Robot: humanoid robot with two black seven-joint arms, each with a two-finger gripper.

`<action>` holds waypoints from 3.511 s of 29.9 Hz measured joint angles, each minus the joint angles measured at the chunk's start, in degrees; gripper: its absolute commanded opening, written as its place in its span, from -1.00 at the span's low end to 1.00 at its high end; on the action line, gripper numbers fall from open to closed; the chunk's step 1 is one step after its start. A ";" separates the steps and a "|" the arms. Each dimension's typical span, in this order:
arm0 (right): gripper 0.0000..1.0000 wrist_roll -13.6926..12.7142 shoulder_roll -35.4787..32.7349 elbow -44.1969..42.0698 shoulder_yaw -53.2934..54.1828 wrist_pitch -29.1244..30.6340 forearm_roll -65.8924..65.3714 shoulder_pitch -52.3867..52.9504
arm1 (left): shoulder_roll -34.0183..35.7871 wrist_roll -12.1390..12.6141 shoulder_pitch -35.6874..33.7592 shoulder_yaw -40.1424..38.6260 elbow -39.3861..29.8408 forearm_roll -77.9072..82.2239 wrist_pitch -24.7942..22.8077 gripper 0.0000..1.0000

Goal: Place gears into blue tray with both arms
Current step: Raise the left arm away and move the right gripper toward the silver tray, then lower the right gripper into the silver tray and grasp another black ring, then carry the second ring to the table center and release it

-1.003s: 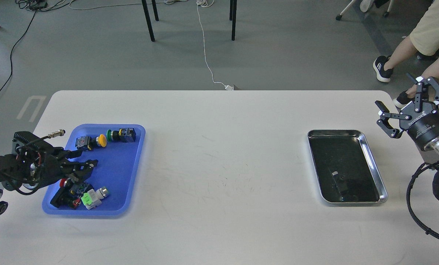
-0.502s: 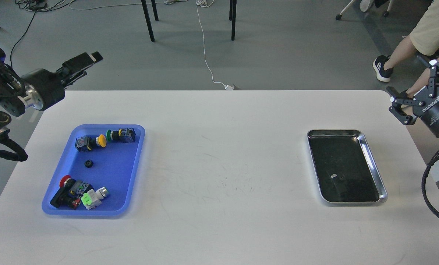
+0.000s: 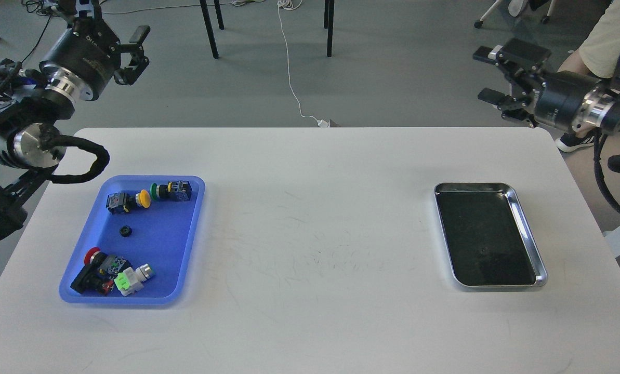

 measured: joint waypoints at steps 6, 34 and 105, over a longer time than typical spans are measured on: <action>0.97 0.10 1.21 1.61 -16.78 0.00 -13.38 9.70 | 0.10 -0.27 2.93 -1.96 0.06 -0.31 -0.78 0.96; 0.59 5.85 4.16 5.79 -36.28 -0.03 -52.13 8.00 | -1.74 -0.16 3.82 -4.33 0.41 -0.20 -4.02 0.96; -0.67 5.80 38.88 -8.50 -24.83 -4.80 -41.42 -0.74 | 0.44 0.60 3.83 -3.28 0.42 0.95 -3.38 0.96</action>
